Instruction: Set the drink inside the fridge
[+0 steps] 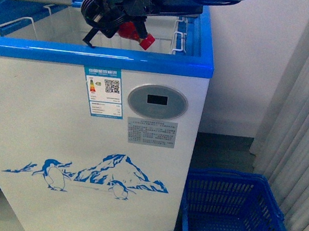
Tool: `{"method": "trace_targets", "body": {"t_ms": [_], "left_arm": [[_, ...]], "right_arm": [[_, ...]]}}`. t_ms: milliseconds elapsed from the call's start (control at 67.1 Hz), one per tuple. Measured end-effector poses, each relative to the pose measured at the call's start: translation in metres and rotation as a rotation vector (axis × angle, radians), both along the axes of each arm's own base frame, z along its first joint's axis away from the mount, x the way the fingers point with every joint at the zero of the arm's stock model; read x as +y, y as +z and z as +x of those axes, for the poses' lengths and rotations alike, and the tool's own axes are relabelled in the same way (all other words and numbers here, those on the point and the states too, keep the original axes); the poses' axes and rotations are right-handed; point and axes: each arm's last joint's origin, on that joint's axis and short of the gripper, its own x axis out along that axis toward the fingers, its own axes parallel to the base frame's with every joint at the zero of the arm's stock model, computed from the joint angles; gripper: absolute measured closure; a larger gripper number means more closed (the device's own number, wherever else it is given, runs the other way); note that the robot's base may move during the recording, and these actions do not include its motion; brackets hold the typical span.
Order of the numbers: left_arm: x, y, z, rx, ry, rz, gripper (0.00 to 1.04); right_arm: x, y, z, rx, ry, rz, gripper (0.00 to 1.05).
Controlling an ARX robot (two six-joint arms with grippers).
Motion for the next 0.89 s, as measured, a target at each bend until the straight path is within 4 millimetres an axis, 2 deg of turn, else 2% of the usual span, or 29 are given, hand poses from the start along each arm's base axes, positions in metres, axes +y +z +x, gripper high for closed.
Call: {"method": "trace_targets", "body": {"t_ms": [462, 581, 775, 894], "left_arm": [[0.0000, 0.0000, 0.0000, 0.000, 0.000, 0.000, 0.08], [0.0000, 0.0000, 0.0000, 0.000, 0.000, 0.000, 0.08], [0.0000, 0.0000, 0.0000, 0.000, 0.000, 0.000, 0.08], [0.0000, 0.0000, 0.0000, 0.000, 0.000, 0.000, 0.08]], "right_arm": [[0.0000, 0.0000, 0.0000, 0.000, 0.000, 0.000, 0.65], [0.0000, 0.0000, 0.0000, -0.002, 0.001, -0.006, 0.36], [0.0001, 0.0001, -0.0001, -0.005, 0.000, -0.009, 0.06], [0.0005, 0.0017, 0.0001, -0.024, 0.024, -0.015, 0.07]]}}
